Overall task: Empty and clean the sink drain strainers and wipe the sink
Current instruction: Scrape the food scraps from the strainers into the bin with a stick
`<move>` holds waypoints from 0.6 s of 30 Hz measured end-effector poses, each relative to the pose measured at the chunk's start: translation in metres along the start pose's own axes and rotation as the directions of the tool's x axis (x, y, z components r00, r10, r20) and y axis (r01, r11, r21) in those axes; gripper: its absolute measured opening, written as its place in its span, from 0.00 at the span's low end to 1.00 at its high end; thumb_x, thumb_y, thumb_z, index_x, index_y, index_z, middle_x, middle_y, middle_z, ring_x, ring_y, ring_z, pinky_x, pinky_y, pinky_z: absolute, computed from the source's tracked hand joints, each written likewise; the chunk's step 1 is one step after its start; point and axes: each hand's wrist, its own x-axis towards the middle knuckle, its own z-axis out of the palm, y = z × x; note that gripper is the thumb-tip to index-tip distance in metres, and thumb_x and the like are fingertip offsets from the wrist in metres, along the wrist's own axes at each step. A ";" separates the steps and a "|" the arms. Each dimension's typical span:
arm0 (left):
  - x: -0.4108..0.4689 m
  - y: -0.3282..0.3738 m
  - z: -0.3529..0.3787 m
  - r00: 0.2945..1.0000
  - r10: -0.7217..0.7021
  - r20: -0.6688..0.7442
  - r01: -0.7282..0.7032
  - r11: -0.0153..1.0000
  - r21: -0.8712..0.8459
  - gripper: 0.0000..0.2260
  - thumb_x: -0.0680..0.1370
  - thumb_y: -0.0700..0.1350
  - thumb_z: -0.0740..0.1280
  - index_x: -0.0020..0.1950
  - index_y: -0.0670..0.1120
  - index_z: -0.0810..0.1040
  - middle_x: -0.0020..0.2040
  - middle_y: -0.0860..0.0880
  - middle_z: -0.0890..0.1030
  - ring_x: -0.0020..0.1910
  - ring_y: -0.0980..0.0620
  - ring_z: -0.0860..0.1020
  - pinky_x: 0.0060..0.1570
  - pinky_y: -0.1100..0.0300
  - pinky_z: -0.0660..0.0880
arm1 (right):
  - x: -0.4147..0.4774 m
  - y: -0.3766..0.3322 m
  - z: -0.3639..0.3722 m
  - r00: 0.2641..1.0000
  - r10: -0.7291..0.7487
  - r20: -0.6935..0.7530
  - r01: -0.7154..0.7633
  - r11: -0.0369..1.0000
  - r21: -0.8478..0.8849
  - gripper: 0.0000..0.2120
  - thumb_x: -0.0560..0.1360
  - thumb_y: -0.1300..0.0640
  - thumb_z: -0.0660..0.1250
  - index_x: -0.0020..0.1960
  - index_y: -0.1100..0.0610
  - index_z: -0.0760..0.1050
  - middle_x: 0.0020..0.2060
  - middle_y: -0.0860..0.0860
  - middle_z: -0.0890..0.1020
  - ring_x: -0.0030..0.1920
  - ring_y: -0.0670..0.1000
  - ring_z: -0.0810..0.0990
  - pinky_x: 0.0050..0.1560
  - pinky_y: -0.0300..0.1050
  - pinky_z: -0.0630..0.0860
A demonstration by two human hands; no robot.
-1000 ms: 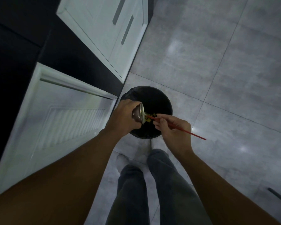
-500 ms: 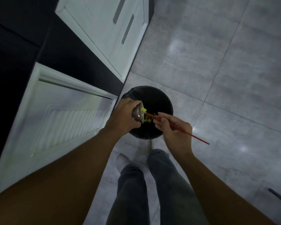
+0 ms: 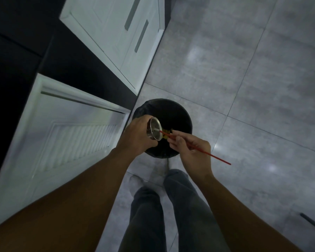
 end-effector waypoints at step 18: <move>-0.113 0.044 -0.099 0.951 -0.103 -0.292 0.028 0.968 -0.249 0.40 0.60 0.53 0.80 0.68 0.56 0.66 0.61 0.56 0.70 0.59 0.53 0.74 0.49 0.61 0.77 | -0.039 -0.142 -0.003 0.991 -0.131 0.000 0.130 0.987 0.097 0.08 0.80 0.63 0.67 0.56 0.60 0.84 0.49 0.54 0.88 0.51 0.55 0.87 0.59 0.62 0.80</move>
